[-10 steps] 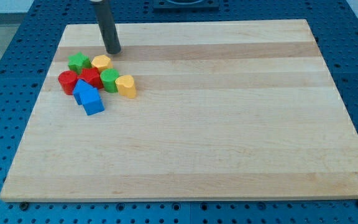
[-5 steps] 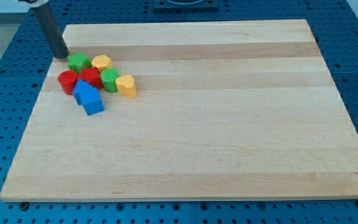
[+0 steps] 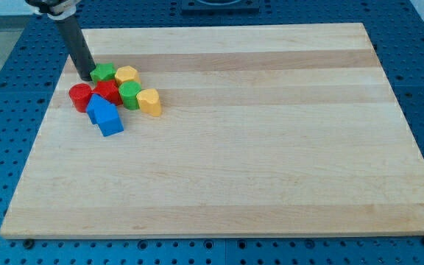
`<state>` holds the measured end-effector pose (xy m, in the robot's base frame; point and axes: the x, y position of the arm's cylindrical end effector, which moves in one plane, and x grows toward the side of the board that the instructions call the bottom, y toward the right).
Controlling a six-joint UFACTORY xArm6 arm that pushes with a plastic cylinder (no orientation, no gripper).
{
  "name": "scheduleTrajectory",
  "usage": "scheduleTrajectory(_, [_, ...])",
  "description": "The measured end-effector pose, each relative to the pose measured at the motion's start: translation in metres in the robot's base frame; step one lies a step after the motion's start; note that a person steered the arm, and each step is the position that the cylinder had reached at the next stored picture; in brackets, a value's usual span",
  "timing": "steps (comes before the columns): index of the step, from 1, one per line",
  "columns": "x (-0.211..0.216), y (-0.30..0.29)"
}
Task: Push the green star along with the hexagon towards the center
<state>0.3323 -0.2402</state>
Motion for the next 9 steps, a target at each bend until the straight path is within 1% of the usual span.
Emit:
scheduleTrajectory(3, [0.004, 0.002])
scheduleTrajectory(5, [0.013, 0.022])
scheduleTrajectory(7, [0.013, 0.049])
scheduleTrajectory(9, [0.018, 0.095])
